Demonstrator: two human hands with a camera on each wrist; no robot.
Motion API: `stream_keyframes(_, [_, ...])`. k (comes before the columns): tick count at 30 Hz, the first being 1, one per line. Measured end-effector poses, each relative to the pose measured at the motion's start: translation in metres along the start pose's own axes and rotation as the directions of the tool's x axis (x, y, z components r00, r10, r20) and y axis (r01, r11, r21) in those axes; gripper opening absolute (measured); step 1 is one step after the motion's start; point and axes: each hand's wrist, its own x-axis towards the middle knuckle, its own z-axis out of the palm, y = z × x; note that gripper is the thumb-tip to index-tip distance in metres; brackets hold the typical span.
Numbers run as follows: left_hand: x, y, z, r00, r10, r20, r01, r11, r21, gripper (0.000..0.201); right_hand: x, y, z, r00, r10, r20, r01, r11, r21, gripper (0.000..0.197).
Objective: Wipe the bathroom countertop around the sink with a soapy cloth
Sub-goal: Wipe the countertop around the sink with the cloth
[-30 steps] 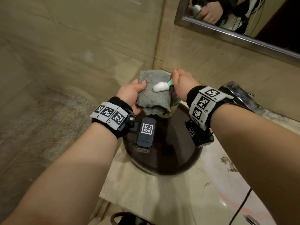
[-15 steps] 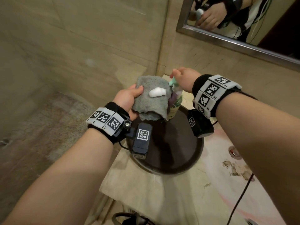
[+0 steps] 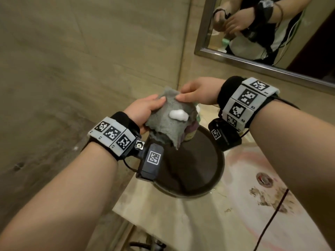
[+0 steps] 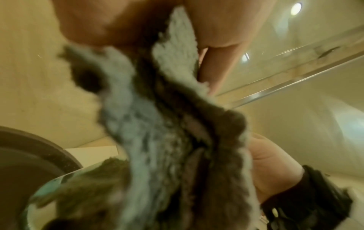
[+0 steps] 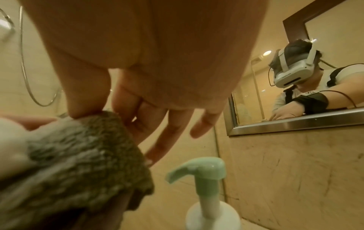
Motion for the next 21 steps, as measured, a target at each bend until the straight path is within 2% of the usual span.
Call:
stream_keyframes(2, [-0.002, 0.003, 0.001, 1.000, -0.019, 0.002, 0.019, 0.996, -0.090, 0.030, 0.000, 0.005, -0.001, 0.997, 0.063, -0.040, -0.049, 0.955, 0.291, 0.028])
stream_keyframes(4, [-0.004, 0.002, 0.000, 0.999, -0.041, 0.003, 0.041, 0.980, -0.194, 0.037, -0.002, 0.011, -0.001, 0.983, 0.179, -0.034, -0.118, 0.768, 0.629, 0.018])
stream_keyframes(6, [-0.006, -0.002, 0.001, 1.000, -0.027, 0.004, 0.027, 0.963, -0.270, 0.032, -0.005, 0.017, -0.001, 0.959, 0.285, -0.012, -0.162, 0.581, 0.798, 0.014])
stream_keyframes(8, [-0.006, -0.008, 0.005, 1.000, -0.010, 0.003, 0.010, 0.955, -0.297, 0.024, -0.007, 0.023, 0.002, 0.939, 0.344, -0.012, -0.171, 0.496, 0.851, 0.015])
stream_keyframes(12, [0.000, -0.011, 0.018, 0.999, -0.003, -0.044, -0.010, 0.958, -0.288, 0.024, -0.011, 0.027, 0.011, 0.922, 0.358, -0.144, -0.059, 0.500, 0.864, 0.004])
stream_keyframes(15, [0.006, -0.007, 0.024, 0.999, -0.019, -0.051, 0.006, 0.969, -0.246, 0.024, -0.011, 0.034, 0.022, 0.927, 0.296, -0.231, 0.057, 0.496, 0.866, 0.015])
stream_keyframes(21, [0.011, -0.003, 0.033, 0.999, -0.040, 0.024, 0.044, 0.972, -0.231, 0.028, -0.011, 0.022, 0.047, 0.927, 0.021, -0.375, 0.252, 0.706, 0.662, 0.012])
